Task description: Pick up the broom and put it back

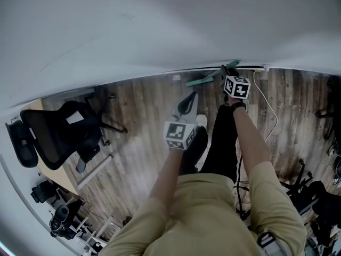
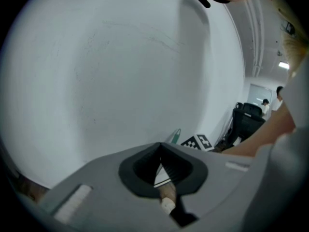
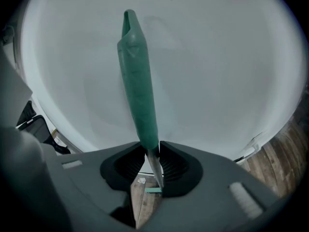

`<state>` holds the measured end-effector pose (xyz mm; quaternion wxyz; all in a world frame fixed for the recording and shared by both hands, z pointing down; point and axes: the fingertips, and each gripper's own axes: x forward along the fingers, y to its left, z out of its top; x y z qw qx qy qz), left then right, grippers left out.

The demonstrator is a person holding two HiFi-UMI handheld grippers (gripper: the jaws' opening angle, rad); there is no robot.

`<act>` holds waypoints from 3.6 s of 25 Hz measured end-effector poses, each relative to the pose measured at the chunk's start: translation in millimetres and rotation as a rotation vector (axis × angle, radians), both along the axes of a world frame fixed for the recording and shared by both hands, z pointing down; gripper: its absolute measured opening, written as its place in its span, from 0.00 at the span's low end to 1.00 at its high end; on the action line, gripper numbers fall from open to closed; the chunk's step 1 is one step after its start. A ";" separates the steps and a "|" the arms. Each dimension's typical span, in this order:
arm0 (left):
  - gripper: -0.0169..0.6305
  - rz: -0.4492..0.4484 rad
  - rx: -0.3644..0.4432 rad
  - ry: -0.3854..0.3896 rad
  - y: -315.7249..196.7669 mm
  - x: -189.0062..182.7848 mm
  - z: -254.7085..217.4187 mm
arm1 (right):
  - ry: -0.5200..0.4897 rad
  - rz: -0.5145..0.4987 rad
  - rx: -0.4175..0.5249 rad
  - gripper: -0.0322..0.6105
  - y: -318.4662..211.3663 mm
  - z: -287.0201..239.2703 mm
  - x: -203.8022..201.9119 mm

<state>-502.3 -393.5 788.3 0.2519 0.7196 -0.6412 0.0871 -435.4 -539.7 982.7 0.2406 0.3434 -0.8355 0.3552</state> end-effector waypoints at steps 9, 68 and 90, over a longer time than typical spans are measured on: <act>0.03 0.013 0.028 0.021 3.4 7.5 -25.7 | 0.050 -0.034 -0.012 0.21 59.7 -24.9 12.9; 0.03 0.262 0.567 -0.123 40.9 42.9 -409.8 | -0.190 0.245 0.820 0.19 161.4 -598.1 96.5; 0.03 0.588 0.389 -0.016 108.3 374.6 -376.4 | -0.072 0.546 0.734 0.20 271.7 -566.4 413.3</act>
